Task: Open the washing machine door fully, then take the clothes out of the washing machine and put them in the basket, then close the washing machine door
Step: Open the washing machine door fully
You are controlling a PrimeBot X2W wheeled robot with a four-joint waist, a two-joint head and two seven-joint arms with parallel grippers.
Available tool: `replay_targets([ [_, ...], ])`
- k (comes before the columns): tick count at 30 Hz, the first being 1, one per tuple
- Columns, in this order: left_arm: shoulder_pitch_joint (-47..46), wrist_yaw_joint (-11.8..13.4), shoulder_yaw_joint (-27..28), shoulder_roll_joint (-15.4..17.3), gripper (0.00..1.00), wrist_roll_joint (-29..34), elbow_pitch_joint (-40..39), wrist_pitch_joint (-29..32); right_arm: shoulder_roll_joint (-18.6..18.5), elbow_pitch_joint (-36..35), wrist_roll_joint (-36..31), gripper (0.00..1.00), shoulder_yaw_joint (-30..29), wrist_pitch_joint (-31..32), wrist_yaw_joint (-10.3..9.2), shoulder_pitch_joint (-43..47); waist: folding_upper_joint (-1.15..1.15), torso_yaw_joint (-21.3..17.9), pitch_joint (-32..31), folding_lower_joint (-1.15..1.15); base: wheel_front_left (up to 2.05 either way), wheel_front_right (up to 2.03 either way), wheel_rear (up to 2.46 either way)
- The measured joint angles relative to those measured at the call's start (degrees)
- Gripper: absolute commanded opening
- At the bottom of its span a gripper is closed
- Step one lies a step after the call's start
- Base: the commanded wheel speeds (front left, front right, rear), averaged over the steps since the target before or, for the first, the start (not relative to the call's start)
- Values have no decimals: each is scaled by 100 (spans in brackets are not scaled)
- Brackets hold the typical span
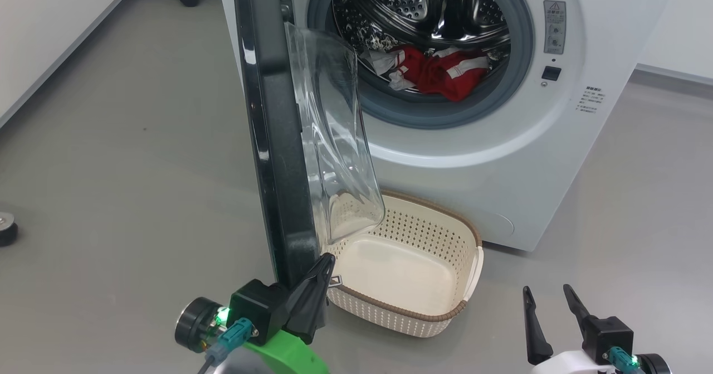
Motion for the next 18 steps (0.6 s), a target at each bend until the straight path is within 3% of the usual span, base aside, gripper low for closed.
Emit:
replay_targets([
  [18,48,144,160,4,0,16,9,-4,-14,7,2,100,-81,0,0,-1,0,216,34,0,0,0,0],
])
